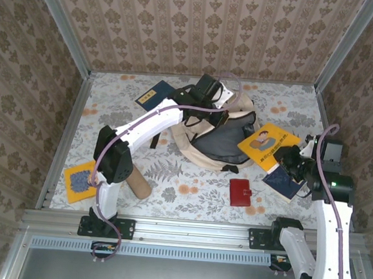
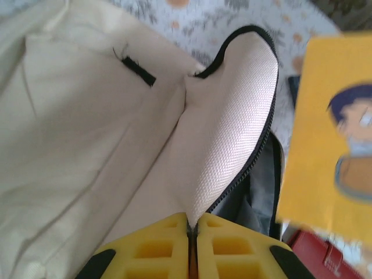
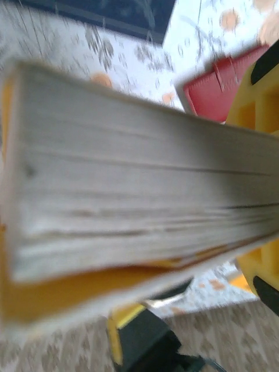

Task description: Pack the student bag

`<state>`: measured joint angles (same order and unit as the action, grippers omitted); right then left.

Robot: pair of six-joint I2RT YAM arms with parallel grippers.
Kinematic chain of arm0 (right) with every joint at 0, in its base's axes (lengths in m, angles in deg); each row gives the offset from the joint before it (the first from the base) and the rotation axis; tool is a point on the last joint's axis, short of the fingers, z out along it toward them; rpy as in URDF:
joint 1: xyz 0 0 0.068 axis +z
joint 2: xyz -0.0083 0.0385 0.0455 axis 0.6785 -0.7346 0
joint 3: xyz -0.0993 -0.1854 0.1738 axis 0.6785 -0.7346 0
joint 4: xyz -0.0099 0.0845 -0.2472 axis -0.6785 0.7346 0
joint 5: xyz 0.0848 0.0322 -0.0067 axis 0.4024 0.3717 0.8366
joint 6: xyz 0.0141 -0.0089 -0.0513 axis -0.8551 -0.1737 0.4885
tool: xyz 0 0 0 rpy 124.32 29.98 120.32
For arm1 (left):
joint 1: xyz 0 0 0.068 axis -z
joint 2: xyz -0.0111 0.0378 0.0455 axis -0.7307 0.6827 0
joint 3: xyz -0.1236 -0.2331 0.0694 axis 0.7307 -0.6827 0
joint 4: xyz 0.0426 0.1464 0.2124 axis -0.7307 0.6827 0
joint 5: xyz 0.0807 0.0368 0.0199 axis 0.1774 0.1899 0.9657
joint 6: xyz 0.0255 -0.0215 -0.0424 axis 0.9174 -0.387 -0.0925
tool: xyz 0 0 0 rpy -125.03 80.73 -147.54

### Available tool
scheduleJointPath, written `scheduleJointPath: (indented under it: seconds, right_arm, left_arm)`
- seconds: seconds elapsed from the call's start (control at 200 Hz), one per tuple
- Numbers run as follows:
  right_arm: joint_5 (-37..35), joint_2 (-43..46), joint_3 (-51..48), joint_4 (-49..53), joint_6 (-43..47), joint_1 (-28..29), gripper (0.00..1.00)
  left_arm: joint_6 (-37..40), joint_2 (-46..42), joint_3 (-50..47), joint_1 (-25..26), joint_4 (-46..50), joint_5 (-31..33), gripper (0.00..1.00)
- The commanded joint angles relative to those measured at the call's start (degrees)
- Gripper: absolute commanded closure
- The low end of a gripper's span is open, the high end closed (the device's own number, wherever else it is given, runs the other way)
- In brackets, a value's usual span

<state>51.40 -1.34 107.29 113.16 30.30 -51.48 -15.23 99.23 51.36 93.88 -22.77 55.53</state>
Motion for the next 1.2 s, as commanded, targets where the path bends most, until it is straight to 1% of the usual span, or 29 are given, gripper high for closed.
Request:
scheduleJointPath:
  seconds: [0.0,0.16,0.185,0.295,0.46,0.615,0.69,0.775,0.89,0.955,1.035,1.195]
  right_arm:
    - [11.01,0.58,-4.87,-10.99,-7.45,0.70,0.82]
    - [10.53,-0.28,-11.61,-22.85,-14.59,4.50,0.82]
    - [10.45,-0.89,-12.54,-26.77,-15.75,5.10,0.82]
    - [9.05,-4.59,-16.38,-38.35,-21.47,8.71,0.82]
    - [-1.75,-12.56,-17.39,-47.94,-23.89,15.67,0.83]
    - [-6.80,-21.16,-19.25,-66.32,-28.28,18.96,0.82]
    - [-9.19,-25.55,-17.85,-71.63,-28.35,20.81,0.82]
    - [-13.41,-29.87,-15.41,-73.34,-27.19,22.87,0.82]
    - [-16.72,-36.71,-13.95,-80.58,-28.89,24.75,0.82]
    - [-19.22,-42.33,-12.08,-83.12,-28.95,26.10,0.82]
    - [-20.77,-48.47,-9.71,-87.68,-29.36,27.25,0.81]
    - [-23.59,-59.72,-6.13,-96.22,-33.41,28.36,0.79]
  left_arm:
    - [-3.20,-0.76,3.75,0.15,-5.53,0.14,0.92]
    - [-5.15,-0.78,4.46,0.20,-6.96,-2.67,0.93]
    - [-5.28,-0.98,4.39,0.26,-7.04,-2.80,0.94]
    - [-5.16,-2.90,2.44,0.30,-8.49,-3.46,0.95]
    - [-4.28,-5.80,-0.56,0.35,-11.27,-4.74,0.95]
    - [-3.77,-6.77,-1.31,0.35,-11.98,-5.15,0.95]
    - [-3.17,-6.87,-0.96,0.35,-11.70,-5.47,0.95]
    - [-2.71,-6.99,-0.62,0.26,-11.10,-6.15,0.95]
    - [-2.78,-7.05,-0.16,0.17,-10.92,-6.23,0.95]
    - [-3.09,-7.16,0.09,0.11,-11.02,-6.24,0.95]
    - [-3.22,-7.16,0.40,0.17,-10.96,-6.06,0.95]
    - [-4.09,-7.33,0.45,-0.42,-10.74,-5.71,0.95]
